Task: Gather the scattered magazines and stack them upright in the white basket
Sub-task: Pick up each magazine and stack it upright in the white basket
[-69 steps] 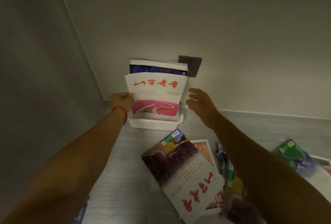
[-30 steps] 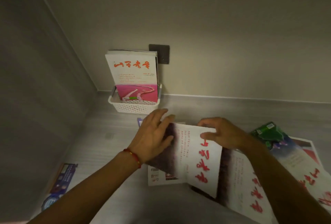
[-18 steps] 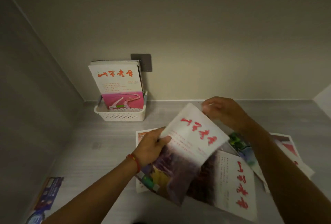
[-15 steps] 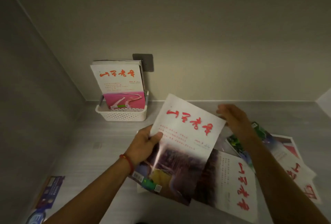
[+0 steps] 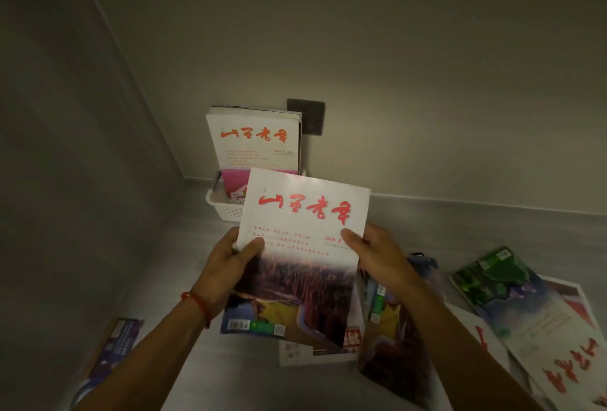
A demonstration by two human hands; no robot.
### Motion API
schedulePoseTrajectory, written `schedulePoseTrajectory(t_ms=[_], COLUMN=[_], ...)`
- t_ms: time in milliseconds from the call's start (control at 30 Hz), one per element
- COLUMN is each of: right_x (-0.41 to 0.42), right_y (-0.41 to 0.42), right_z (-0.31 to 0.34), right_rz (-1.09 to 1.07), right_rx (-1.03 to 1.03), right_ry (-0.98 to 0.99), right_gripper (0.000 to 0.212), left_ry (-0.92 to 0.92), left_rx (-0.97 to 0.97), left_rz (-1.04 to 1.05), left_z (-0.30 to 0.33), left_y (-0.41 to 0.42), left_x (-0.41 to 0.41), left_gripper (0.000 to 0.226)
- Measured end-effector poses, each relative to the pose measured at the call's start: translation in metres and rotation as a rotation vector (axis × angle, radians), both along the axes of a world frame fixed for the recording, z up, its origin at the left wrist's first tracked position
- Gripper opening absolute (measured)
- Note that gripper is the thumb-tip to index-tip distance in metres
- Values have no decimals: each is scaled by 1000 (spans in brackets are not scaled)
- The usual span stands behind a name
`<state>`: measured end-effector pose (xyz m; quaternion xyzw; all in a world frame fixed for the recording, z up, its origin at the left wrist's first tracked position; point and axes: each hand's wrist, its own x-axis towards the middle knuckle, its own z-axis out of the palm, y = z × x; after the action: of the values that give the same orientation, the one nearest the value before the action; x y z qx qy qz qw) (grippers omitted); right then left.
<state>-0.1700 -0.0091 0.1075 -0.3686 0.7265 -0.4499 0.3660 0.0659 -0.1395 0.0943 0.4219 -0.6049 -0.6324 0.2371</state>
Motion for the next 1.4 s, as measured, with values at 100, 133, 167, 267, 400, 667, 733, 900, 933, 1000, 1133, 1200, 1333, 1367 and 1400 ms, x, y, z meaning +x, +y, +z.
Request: schedulePoseTrajectory(t_ms=[100,133,167,267,400,667,733,900,933,1000,1133,1200,1333,1367,1400], right_x=[3,5,6,5,5,5,2,2,4,7,12,13,9,7,6], right_y=[-33,-44,-56,-92,-147,-210,-215,-223,-225,-230,-241,-243,-239,-236,-233], right_z=[18,24,31,55,82,73,63,37,31,20,1,-6,-12,-11,-9], right_rz=[50,43,30,23,-34,-67,-50,-34,-35,-51,-141,-161,-100,-98,-95], right_rx=[3,-6,-13,-35,-84,-47,-23,33,52,78,100,68,-44,-52,-57], right_ry=[289,353,398,537,593,473,476,456,464,460,323,180,-83,-87,-76], right_gripper=[29,29,29,28,34,41,41,40,41,41,34,34,36,31,24], left_ry=[-18,-21,-29,-119,-244,-120,-119,-115,-108,-86,-83,-90,-279,-301,-309], left_rx=[-109,-147,-188,-363,-565,-279,-215,-101,-70,-11,36,15,-138,-178,-194], left_rz=[-39,-27,0,83,129,192,186,221,227,234,272,268,256,263,266], left_z=[13,18,22,39,64,49,33,-10,-17,-24,-33,-38,-36,-35,-34], left_y=[-31,-43,-56,-101,-159,-237,-247,-269,-273,-275,-275,-277,-276,-275,-274], left_x=[10,12,14,16,13,-4,-8,-16,-17,-20,-29,-32,-40,-42,-45], left_gripper=[33,30,25,21,24,22,9,17,16,19,22,22,44,48,50])
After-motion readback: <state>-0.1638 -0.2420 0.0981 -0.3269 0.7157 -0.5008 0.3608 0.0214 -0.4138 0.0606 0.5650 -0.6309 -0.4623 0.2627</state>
